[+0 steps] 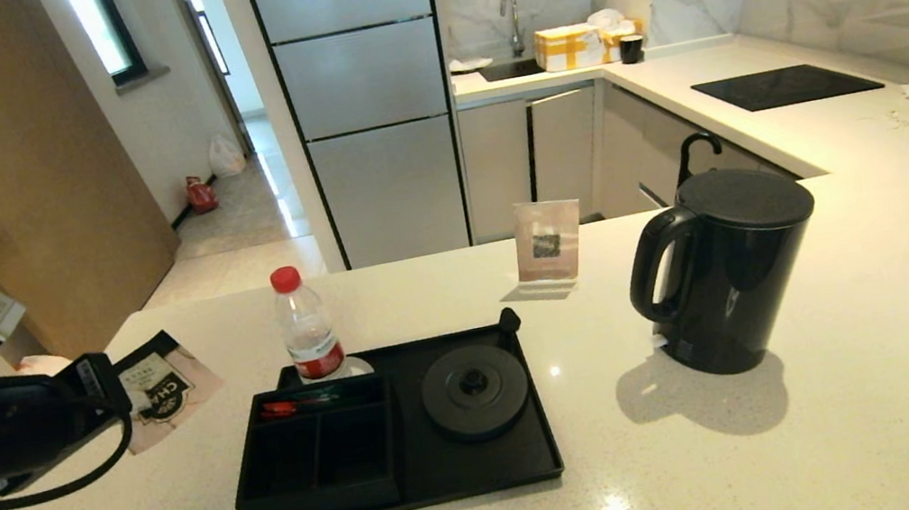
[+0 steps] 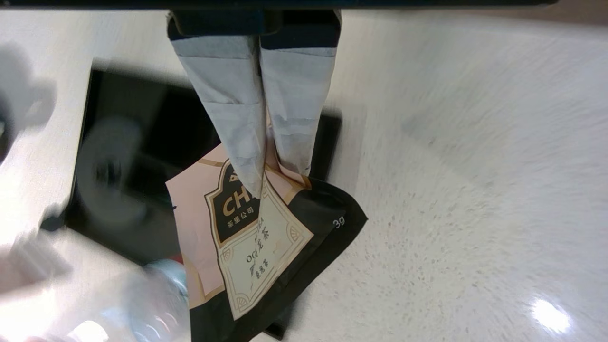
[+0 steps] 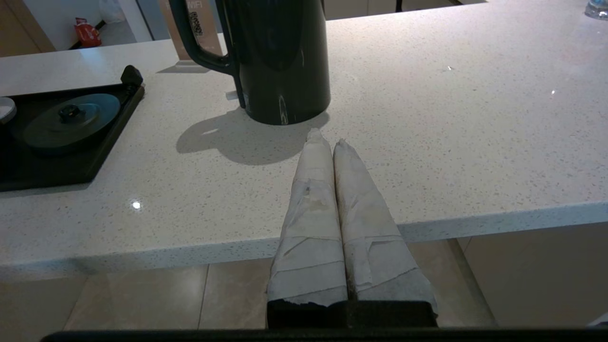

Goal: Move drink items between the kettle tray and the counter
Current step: Return the tea bag to its original position

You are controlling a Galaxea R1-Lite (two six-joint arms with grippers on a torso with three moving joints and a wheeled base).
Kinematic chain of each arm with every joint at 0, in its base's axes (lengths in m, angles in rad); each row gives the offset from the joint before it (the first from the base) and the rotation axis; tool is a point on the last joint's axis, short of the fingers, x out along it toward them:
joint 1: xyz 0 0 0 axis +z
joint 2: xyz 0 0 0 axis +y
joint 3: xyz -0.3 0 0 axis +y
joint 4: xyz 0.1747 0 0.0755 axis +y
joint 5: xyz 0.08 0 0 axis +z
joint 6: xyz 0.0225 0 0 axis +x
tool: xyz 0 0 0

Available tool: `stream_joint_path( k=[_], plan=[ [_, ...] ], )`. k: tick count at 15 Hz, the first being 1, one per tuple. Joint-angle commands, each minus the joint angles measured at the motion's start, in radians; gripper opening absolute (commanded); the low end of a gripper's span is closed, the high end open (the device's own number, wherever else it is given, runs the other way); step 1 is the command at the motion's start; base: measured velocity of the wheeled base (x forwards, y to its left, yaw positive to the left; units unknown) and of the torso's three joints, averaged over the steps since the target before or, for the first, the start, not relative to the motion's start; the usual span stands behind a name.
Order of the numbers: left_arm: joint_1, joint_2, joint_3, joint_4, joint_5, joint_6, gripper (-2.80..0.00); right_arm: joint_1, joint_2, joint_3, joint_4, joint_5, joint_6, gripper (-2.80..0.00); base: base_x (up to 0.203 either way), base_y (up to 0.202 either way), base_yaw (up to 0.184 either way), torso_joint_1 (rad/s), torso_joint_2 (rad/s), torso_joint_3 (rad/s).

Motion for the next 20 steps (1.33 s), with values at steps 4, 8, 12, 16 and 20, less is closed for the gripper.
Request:
stream_joint_path(
  k=[4,8,12,16,20],
  plan=[
    [-0.283,-0.034,-0.172,0.392,0.367,0.029,-2.80,0.000,0.001,0.002,0.000,0.000,0.000,-2.80,0.000,0.000,0.000,0.000,0.00,0.000],
    [-0.355,0.084,-0.164,0.421,0.636,0.024,-2.80,0.000,0.001,0.000,0.000,0.000,0.000,-2.80,0.000,0.000,0.000,0.000,0.00,0.000],
    [-0.396,0.151,-0.153,0.383,0.736,-0.011,-2.80,0.000,0.001,0.000,0.000,0.000,0.000,-2.80,0.000,0.000,0.000,0.000,0.00,0.000],
    [-0.504,0.312,-0.129,0.293,0.830,-0.046,-2.80,0.000,0.001,0.002,0.000,0.000,0.000,-2.80,0.000,0.000,0.000,0.000,0.00,0.000],
    [-0.578,0.384,-0.144,0.295,0.873,-0.050,-2.80,0.000,0.001,0.000,0.000,0.000,0.000,-2.80,0.000,0.000,0.000,0.000,0.00,0.000]
  ],
)
